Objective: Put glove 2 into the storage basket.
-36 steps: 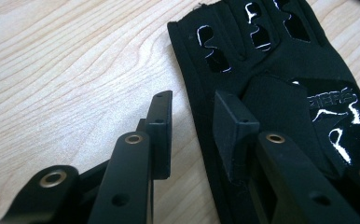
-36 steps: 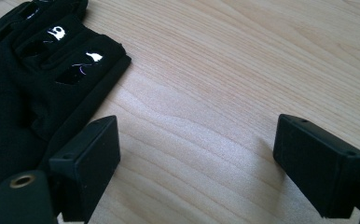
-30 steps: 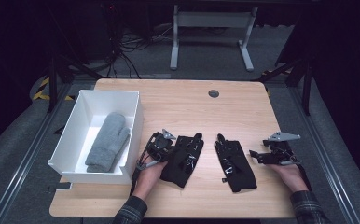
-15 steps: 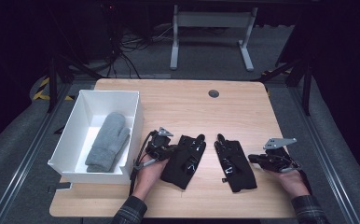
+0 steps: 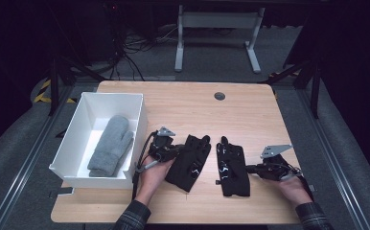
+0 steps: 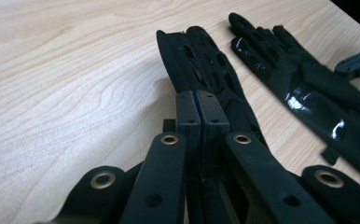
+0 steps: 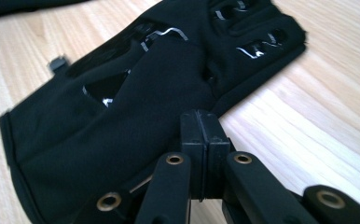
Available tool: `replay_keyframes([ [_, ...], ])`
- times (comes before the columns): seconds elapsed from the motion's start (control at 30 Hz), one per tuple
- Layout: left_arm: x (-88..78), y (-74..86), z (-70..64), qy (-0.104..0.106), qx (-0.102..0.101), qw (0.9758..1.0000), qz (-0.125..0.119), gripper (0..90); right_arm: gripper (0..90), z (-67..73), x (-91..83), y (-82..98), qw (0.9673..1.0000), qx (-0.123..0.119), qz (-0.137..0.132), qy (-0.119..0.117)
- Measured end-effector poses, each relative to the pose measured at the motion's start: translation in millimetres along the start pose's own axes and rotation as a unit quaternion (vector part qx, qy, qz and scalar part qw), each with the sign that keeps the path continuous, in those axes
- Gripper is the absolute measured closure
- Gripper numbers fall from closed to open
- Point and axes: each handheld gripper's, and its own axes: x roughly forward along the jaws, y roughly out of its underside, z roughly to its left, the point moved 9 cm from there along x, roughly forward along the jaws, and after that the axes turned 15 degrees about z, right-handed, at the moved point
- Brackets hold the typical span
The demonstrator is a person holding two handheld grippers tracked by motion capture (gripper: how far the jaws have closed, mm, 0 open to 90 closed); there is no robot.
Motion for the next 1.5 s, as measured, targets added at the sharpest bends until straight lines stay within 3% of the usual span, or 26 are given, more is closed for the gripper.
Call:
replay_keyframes([
  [0.2, -0.4, -7.7, -2.3, 0.009, -0.003, 0.9999, -0.011, 89.3, 90.0, 10.1, 7.4, -11.2, 0.9998, -0.017, 0.002, -0.009],
  [0.47, -1.0, -24.7, -10.0, 0.017, 0.002, 0.9995, -0.027, 89.3, 90.0, 14.3, 9.5, -16.2, 0.9997, -0.023, 0.000, -0.012],
  [0.87, -2.4, -36.5, -28.1, 0.053, 0.005, 0.9976, -0.044, 89.3, 90.0, 24.8, 18.2, -32.0, 0.9991, -0.036, -0.005, -0.023],
  [1.2, -3.3, -42.7, -41.7, 0.064, 0.016, 0.9967, -0.047, 89.3, 90.0, 32.6, 27.3, -46.7, 0.9986, -0.045, -0.011, -0.026],
  [1.5, -3.2, -41.7, -48.1, 0.068, 0.024, 0.9965, -0.043, 89.4, 90.0, 49.7, 41.3, -68.3, 0.9972, -0.063, -0.017, -0.036],
])
